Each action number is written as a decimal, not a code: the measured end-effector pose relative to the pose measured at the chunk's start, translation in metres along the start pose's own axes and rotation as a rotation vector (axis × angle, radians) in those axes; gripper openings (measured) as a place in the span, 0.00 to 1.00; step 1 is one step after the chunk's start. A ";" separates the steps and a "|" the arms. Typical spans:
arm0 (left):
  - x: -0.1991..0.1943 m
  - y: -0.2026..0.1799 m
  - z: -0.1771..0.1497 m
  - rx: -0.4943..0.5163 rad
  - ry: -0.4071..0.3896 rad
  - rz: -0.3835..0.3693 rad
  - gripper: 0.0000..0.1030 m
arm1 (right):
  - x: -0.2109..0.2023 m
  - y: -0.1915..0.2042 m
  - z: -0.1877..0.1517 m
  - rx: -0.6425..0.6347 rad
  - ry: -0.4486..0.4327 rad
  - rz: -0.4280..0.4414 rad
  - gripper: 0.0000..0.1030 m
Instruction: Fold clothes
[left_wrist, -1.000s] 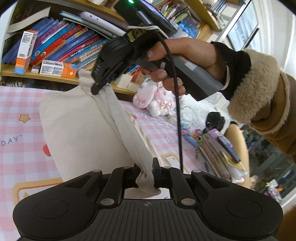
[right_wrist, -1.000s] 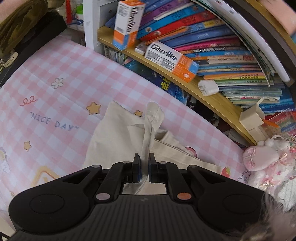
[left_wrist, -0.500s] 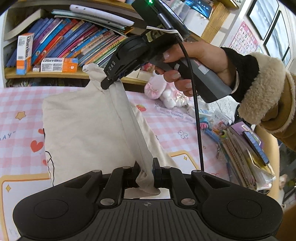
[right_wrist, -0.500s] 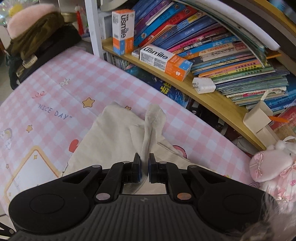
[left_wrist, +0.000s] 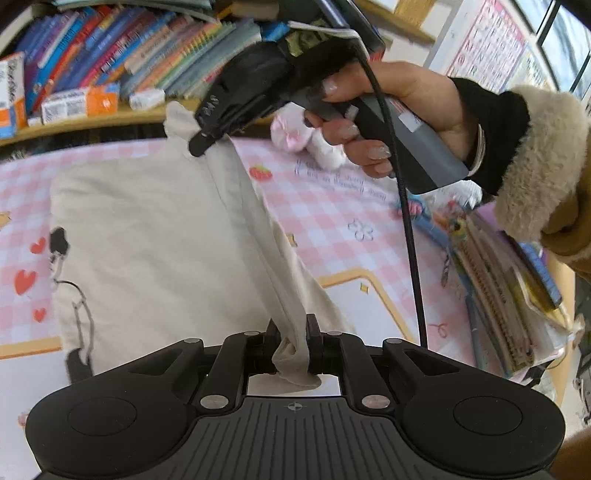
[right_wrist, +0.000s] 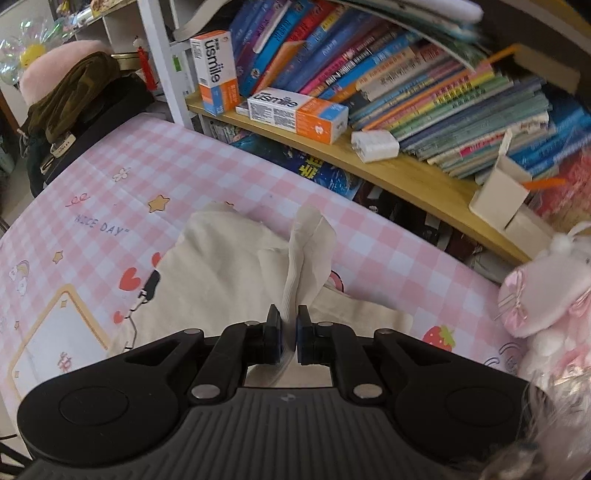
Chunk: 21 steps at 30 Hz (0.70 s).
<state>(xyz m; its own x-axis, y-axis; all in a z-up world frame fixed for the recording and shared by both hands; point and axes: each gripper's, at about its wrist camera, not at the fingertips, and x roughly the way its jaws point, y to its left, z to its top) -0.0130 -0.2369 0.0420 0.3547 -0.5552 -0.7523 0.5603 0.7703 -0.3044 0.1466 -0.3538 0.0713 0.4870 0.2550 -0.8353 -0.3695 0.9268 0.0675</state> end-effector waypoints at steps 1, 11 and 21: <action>0.007 -0.004 0.000 0.003 0.018 0.006 0.15 | 0.005 -0.004 -0.004 0.012 0.003 0.000 0.07; -0.001 0.019 -0.035 -0.090 0.045 -0.083 0.24 | 0.029 -0.045 -0.058 0.214 0.072 -0.126 0.43; -0.044 0.109 -0.075 -0.361 -0.081 0.066 0.24 | -0.056 -0.026 -0.160 0.311 0.041 0.036 0.43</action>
<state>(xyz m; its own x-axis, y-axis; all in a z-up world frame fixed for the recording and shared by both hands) -0.0232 -0.1050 -0.0023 0.4475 -0.5125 -0.7328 0.2391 0.8582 -0.4542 0.0024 -0.4366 0.0294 0.4431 0.2833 -0.8506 -0.1232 0.9590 0.2552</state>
